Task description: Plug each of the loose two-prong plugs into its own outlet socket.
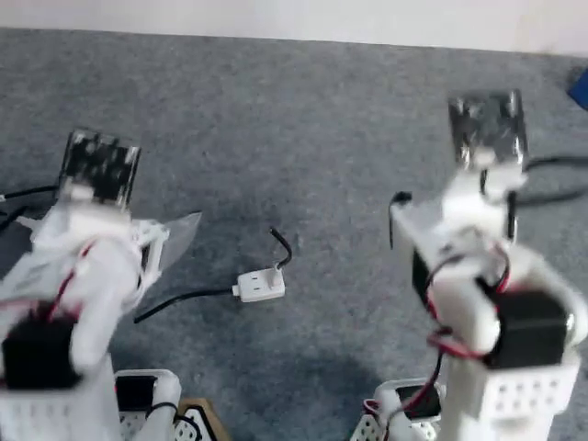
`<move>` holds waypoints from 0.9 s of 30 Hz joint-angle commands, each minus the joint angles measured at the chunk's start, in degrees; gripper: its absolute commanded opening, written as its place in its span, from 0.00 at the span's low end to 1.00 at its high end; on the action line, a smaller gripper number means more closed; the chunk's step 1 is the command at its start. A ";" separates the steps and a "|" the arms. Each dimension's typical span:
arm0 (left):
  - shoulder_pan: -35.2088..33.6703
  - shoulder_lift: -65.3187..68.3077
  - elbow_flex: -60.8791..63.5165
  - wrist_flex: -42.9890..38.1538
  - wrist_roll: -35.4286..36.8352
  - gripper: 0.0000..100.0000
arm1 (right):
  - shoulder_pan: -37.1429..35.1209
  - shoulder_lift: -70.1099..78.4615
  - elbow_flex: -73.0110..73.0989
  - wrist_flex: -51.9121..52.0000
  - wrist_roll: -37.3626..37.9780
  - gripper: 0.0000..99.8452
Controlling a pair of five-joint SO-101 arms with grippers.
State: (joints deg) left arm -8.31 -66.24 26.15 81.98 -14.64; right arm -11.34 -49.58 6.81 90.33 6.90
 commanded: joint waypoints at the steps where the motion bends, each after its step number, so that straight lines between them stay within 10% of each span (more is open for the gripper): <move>1: 0.40 -6.11 4.00 0.26 -0.53 0.35 | 1.19 -7.60 19.82 -9.36 2.37 0.28; 10: 0.40 -21.32 26.77 0.09 -0.53 0.35 | 13.49 -30.20 58.77 -28.97 2.37 0.28; 27: -3.03 -37.76 65.89 -15.74 -0.18 0.35 | 13.67 -54.64 92.70 -39.52 2.73 0.28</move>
State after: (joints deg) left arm -13.05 -103.69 86.37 69.93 -16.75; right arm 2.20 -103.56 94.90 55.96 8.84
